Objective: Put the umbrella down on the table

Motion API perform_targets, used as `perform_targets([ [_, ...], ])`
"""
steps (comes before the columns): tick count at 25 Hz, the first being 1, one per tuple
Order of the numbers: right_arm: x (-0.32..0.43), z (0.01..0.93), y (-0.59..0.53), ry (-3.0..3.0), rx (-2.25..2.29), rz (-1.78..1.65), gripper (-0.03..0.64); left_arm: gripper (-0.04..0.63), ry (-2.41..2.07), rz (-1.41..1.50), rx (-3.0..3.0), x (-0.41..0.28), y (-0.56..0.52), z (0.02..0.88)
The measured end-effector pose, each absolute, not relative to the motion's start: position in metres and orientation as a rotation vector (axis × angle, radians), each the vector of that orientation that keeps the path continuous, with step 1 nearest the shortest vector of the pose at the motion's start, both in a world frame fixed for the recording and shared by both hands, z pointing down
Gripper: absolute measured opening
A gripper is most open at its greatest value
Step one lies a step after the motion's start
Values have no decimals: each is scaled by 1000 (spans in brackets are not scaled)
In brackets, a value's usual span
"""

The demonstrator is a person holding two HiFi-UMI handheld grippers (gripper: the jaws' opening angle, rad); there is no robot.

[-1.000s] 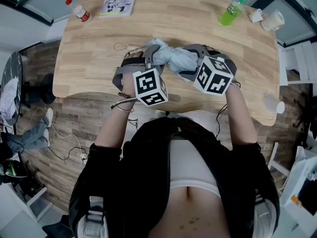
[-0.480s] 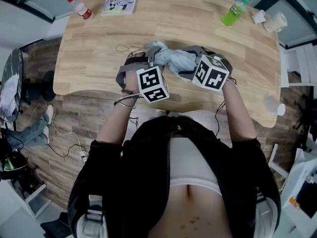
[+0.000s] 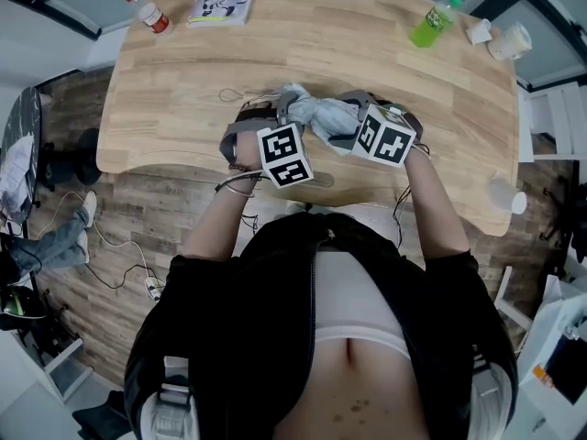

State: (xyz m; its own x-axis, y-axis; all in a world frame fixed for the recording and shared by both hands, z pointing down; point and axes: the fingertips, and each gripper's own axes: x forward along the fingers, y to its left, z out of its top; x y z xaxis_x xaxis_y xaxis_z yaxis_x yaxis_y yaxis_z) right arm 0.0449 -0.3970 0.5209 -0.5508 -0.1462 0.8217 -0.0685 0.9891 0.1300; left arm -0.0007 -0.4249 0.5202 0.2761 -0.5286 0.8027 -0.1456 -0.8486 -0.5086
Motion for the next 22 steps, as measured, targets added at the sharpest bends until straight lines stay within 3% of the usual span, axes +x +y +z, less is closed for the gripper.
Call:
perform_targets([
  [22,43,558,-390,-2119,112,-42,353,275,590,-1650,-2269,-3,-416,556],
])
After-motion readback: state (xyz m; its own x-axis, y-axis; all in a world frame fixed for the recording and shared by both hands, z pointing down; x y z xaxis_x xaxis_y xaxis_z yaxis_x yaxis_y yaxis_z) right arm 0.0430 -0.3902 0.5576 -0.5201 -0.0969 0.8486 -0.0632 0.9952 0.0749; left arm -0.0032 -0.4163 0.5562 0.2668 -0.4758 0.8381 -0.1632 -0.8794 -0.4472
